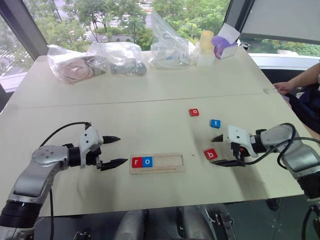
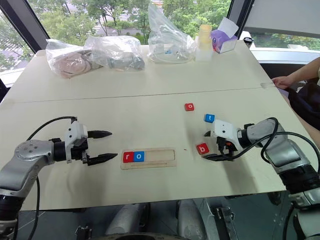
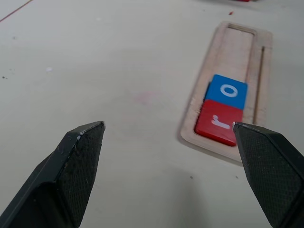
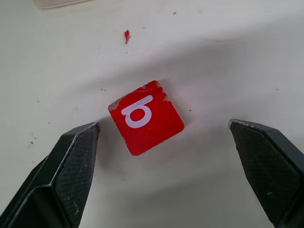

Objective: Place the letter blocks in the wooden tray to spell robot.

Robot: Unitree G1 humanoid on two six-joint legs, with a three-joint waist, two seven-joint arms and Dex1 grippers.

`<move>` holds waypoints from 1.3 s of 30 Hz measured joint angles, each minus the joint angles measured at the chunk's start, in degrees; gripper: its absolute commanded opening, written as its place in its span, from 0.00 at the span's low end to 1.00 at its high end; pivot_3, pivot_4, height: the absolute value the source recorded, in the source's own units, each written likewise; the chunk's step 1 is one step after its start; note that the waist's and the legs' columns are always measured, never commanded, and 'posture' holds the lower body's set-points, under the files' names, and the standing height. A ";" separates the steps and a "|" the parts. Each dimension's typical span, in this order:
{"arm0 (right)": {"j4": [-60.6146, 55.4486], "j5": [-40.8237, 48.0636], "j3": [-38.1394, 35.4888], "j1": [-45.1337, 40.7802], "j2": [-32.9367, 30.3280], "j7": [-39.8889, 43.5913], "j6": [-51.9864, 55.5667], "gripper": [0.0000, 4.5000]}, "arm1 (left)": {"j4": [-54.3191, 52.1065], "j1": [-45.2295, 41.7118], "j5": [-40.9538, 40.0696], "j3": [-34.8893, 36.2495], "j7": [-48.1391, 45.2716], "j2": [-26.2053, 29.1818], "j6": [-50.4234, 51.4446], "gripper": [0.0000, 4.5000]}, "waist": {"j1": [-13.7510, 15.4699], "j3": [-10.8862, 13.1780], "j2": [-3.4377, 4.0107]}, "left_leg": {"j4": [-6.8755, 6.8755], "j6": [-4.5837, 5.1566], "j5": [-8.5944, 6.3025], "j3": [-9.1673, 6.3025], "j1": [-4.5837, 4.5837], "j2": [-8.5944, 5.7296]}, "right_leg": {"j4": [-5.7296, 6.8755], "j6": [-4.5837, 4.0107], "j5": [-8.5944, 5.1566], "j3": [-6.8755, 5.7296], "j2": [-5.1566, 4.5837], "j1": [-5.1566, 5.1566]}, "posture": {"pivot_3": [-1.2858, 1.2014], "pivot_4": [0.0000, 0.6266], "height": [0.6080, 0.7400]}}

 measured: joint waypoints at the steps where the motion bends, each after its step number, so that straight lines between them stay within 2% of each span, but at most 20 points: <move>1: 1.04 -0.43 0.04 -0.59 0.31 0.68 -0.99 1.00 | -0.76 0.33 -0.52 0.19 -0.29 0.07 0.28 1.00 | 0.04 0.00 0.00 | 0.01 0.00 0.00 0.00 0.00 0.00 | 0.00 0.00 0.00 0.00 -0.01 0.00 | 0.52 0.24 1.00; 4: 2.90 -0.96 0.05 -1.21 1.07 2.01 -3.08 0.81 | -2.37 0.97 -1.94 0.63 -0.96 0.52 1.13 1.00 | 0.09 0.00 -0.01 | 0.02 -0.01 0.00 -0.02 0.00 0.00 | 0.00 -0.01 0.00 0.00 -0.02 0.02 | 0.52 0.24 1.00; 7: 3.09 -0.86 0.04 -1.13 1.64 2.97 -4.10 0.48 | -3.73 1.33 -3.19 2.08 -1.64 1.01 1.48 1.00 | 0.11 -0.01 0.00 | 0.02 -0.01 0.00 -0.02 0.00 0.00 | 0.00 -0.02 0.00 0.00 -0.03 0.02 | 0.52 0.24 1.00; 8: 3.03 -0.83 0.01 -1.09 1.68 3.16 -4.13 0.32 | -3.96 1.31 -3.51 2.25 -1.72 1.01 1.50 1.00 | 0.12 -0.01 0.00 | 0.02 -0.01 0.00 -0.02 0.00 0.00 | 0.00 -0.02 0.00 0.00 -0.03 0.02 | 0.52 0.24 1.00; 9: 2.76 -0.78 -0.10 -0.98 1.71 3.26 -4.13 0.24 | -4.04 1.31 -3.62 2.25 -1.82 1.01 1.52 1.00 | 0.11 -0.01 0.00 | 0.02 -0.01 0.00 -0.03 0.00 0.00 | 0.00 -0.02 0.00 0.00 -0.03 0.02 | 0.52 0.24 1.00; 14: -2.96 0.35 -0.88 0.75 2.89 1.38 0.00 0.24 | -4.14 1.29 -3.89 2.26 -2.94 1.00 1.19 1.00 | -0.01 0.00 0.01 | 0.00 -0.01 0.00 -0.02 0.00 0.00 | 0.02 -0.03 0.00 0.05 -0.03 -0.04 | 0.52 0.24 1.00; 19: -18.17 6.02 -1.39 0.62 5.43 -1.34 12.49 0.24 | -4.16 0.33 -4.79 2.25 -4.41 1.00 1.00 1.00 | 0.22 0.00 0.02 | 0.01 -0.01 0.00 -0.06 -0.06 0.00 | 0.05 -0.03 0.00 0.05 -0.03 -0.09 | 0.52 0.24 1.00; 22: -23.82 6.68 1.19 -0.68 9.73 -4.11 18.53 0.24 | -4.28 -0.93 -5.04 2.24 -4.60 1.00 1.10 1.00 | 0.22 -0.01 0.00 | 0.02 -0.01 0.00 -0.07 -0.07 0.00 | 0.04 -0.03 0.00 0.05 -0.04 -0.09 | 0.52 0.24 1.00; 30: -23.34 4.78 8.61 -5.02 18.31 -9.71 24.73 0.24 | -4.57 -0.80 -5.22 2.09 -4.57 0.99 1.07 1.00 | 0.05 0.00 0.00 | 0.00 -0.02 0.00 -0.05 -0.07 -0.01 | 0.05 -0.04 0.02 0.05 -0.03 -0.14 | 0.52 0.24 1.00; 39: -21.07 3.18 12.51 -5.48 20.17 -9.75 24.65 0.24 | -6.48 1.01 -5.71 2.12 -4.09 0.98 1.09 1.00 | 0.10 -0.01 0.00 | 0.00 -0.02 0.00 -0.06 -0.07 -0.02 | 0.06 -0.04 0.02 0.04 -0.02 -0.14 | 0.52 0.24 1.00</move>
